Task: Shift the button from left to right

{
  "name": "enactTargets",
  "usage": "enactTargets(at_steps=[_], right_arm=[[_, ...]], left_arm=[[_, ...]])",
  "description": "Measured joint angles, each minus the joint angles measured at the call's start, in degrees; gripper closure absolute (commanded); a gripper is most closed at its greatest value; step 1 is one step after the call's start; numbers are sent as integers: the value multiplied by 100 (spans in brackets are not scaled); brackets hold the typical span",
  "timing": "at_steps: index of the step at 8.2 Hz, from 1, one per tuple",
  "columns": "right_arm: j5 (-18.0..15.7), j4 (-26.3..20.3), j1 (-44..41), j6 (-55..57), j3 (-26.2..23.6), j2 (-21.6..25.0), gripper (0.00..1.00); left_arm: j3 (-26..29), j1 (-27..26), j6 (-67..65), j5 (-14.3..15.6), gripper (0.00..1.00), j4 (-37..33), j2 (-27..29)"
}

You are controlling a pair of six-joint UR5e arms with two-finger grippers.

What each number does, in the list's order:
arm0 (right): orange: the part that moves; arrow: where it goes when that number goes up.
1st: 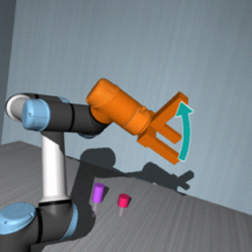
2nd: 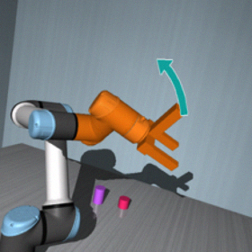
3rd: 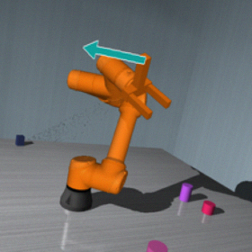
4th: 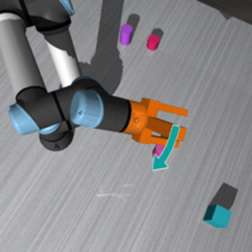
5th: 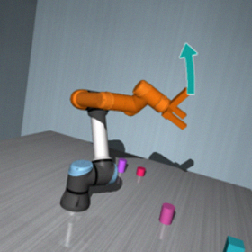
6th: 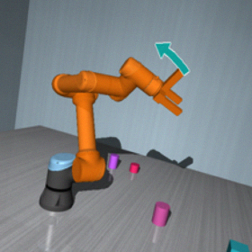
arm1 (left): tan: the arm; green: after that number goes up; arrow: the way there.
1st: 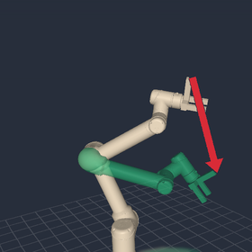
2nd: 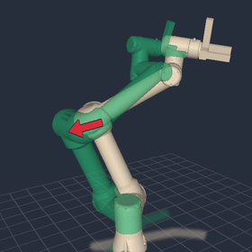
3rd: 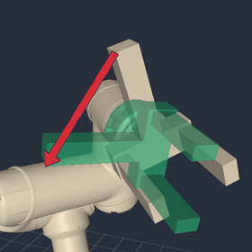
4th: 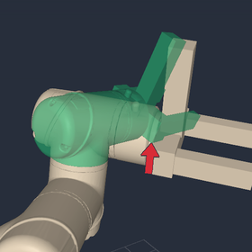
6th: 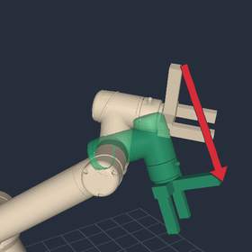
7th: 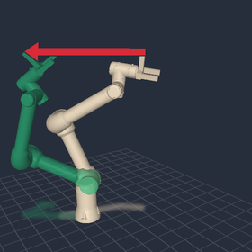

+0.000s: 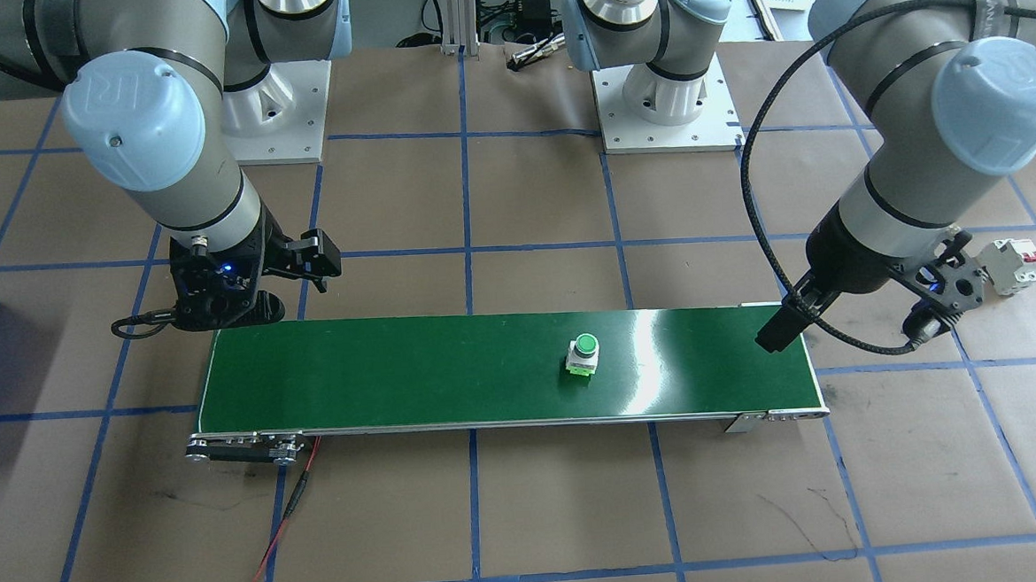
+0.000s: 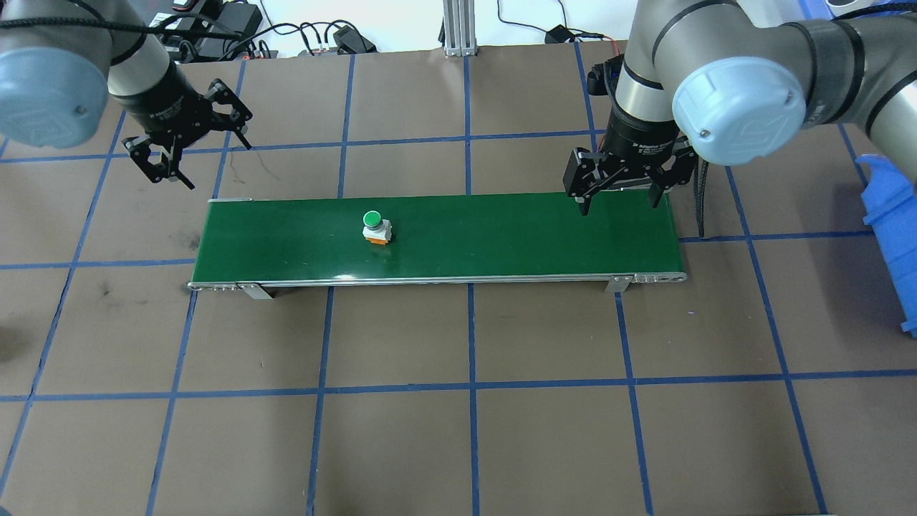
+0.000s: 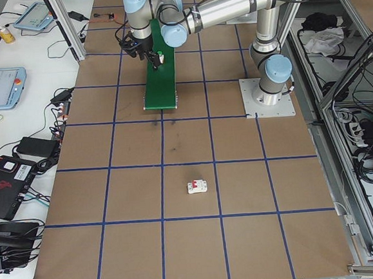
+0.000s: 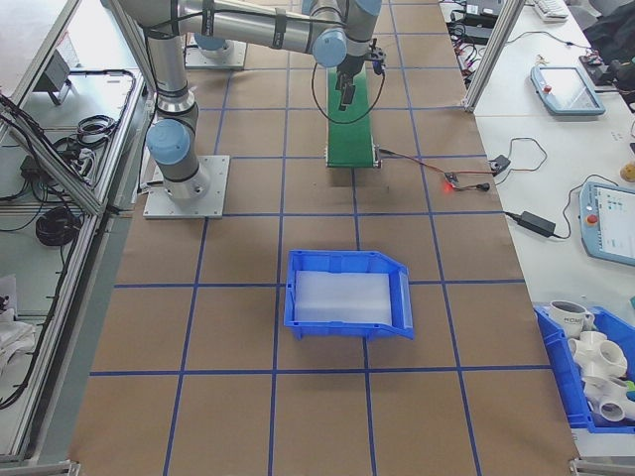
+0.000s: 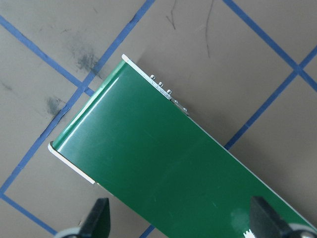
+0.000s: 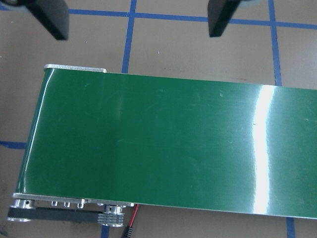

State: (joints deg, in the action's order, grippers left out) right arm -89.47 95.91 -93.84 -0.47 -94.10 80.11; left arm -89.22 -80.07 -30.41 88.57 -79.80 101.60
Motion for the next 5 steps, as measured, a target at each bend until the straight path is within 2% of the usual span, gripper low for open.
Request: enactTargets(at_steps=[2, 3, 5], right_arm=[[-8, 133, 0, 8, -40, -181, 0], [1, 224, 3, 32, -104, -244, 0], [127, 587, 45, 81, -323, -286, 0]], left_arm=[[731, -242, 642, 38, 0, -703, -26], [983, -322, 978, 153, 0, -925, -47], [1256, -411, 2025, 358, 0, -1101, -133]])
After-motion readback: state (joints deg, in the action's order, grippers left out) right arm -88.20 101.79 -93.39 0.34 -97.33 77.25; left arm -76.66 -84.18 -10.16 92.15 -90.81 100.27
